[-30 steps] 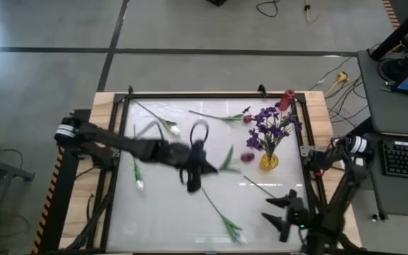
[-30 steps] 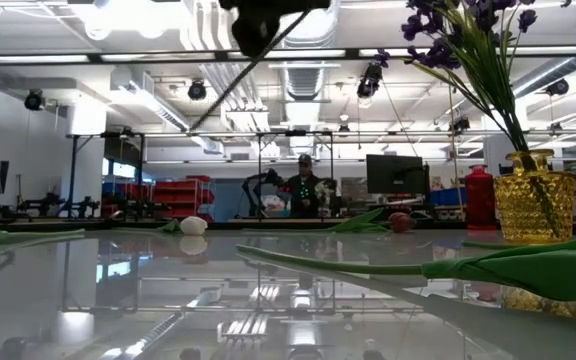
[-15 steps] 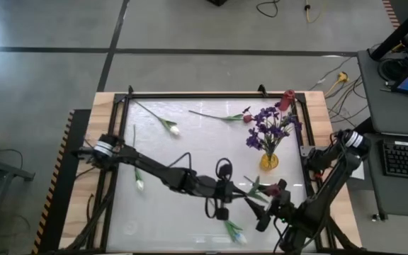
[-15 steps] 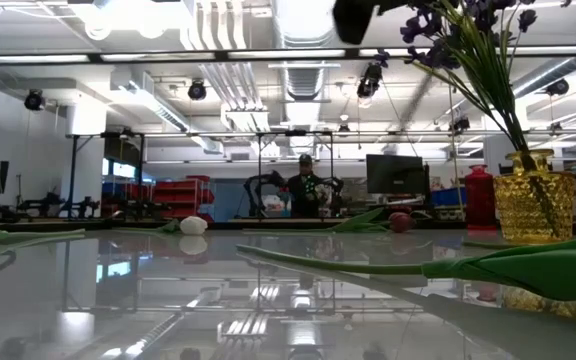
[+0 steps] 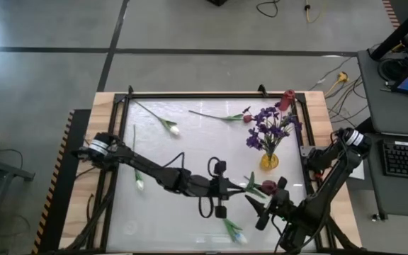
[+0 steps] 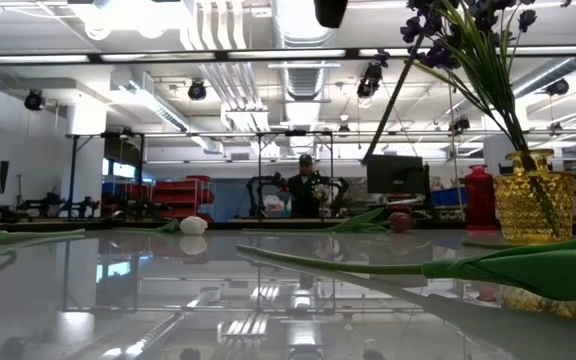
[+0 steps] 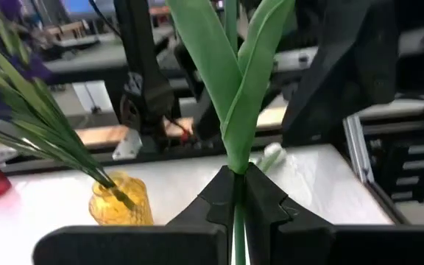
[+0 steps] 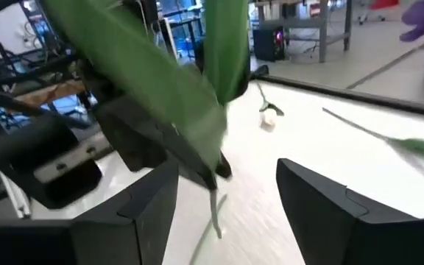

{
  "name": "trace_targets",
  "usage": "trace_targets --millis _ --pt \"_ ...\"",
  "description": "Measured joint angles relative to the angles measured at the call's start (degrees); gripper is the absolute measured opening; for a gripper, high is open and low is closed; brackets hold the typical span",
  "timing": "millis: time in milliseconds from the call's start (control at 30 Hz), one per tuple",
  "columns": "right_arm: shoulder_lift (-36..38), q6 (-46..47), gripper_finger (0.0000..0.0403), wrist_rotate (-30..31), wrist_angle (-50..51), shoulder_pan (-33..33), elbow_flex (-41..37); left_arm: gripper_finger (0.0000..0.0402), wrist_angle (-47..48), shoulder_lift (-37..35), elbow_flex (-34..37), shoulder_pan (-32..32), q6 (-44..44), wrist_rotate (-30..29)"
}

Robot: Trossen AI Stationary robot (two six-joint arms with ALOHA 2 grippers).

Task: Sort flowers into vase by color
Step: Put the top red flower into the yellow vase

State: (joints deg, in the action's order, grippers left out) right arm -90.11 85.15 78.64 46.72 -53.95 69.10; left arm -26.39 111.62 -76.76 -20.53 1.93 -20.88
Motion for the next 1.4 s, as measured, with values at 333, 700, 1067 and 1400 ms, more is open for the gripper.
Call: trace_targets --millis 333,700,1067,1400 --pt "-0.04 -8.22 0.0255 10.51 -0.98 0.84 0.0 0.0 -15.65 -0.22 6.07 -0.2 4.68 -0.24" --pt "-0.07 -12.11 0.0236 10.11 -7.26 4.11 -0.02 0.0 -15.18 -0.07 5.54 0.74 8.12 -0.22" --pt "-0.04 -15.08 0.0043 8.23 -7.23 6.25 2.94 0.0 -15.15 -0.07 6.0 0.81 7.69 -0.59" --pt "4.55 -16.46 0.001 -0.6 4.32 5.54 5.4 0.0085 -1.63 -4.91 6.76 1.17 3.57 -1.72"
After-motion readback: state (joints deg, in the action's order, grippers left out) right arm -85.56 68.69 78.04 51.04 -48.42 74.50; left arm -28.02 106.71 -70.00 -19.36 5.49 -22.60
